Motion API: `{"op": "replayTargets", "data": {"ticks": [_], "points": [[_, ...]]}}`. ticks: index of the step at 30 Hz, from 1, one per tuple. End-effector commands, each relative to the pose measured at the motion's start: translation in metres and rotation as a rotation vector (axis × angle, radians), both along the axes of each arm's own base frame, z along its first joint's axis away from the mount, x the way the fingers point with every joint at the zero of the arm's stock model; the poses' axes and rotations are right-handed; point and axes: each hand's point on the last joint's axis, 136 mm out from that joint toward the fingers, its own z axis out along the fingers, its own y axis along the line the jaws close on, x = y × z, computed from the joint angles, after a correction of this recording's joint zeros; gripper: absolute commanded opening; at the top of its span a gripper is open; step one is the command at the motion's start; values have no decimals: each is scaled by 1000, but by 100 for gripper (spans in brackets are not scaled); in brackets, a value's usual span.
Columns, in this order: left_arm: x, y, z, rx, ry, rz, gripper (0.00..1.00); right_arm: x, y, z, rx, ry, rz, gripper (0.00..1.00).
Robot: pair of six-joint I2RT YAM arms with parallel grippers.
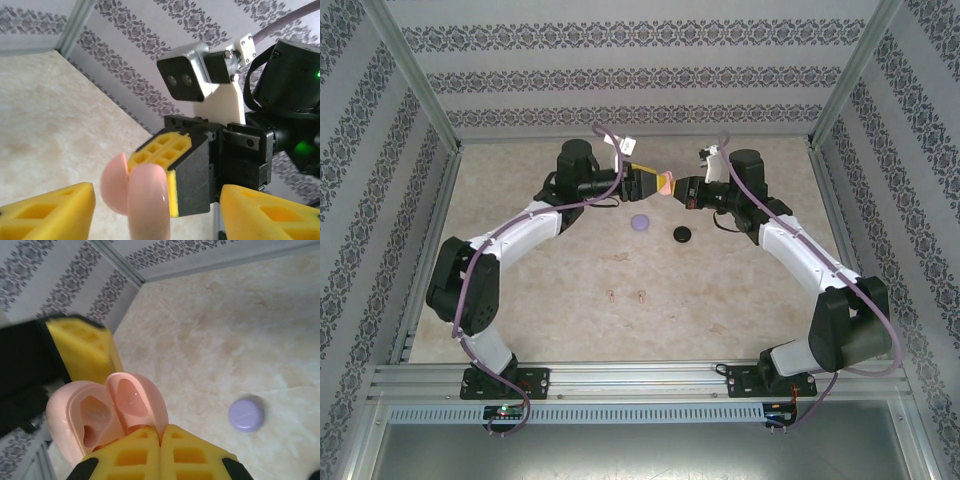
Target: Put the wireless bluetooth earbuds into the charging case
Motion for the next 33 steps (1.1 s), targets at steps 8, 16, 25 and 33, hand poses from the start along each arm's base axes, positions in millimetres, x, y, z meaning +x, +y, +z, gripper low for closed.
{"op": "replayTargets", "data": {"ticks": [8,16,25,33], "points": [[13,28,-12,228,-20,-78,77,9,-26,-43,-234,22,-2,0],[4,18,-38,289,93,-252,76,1,-26,-52,-321,10,66,0],[-14,1,-65,315,172,-389,69,-12,-9,-55,-365,7,174,0],[-23,-6,-77,315,196,-434,62,-16,4,-55,-381,2,215,0]]}}
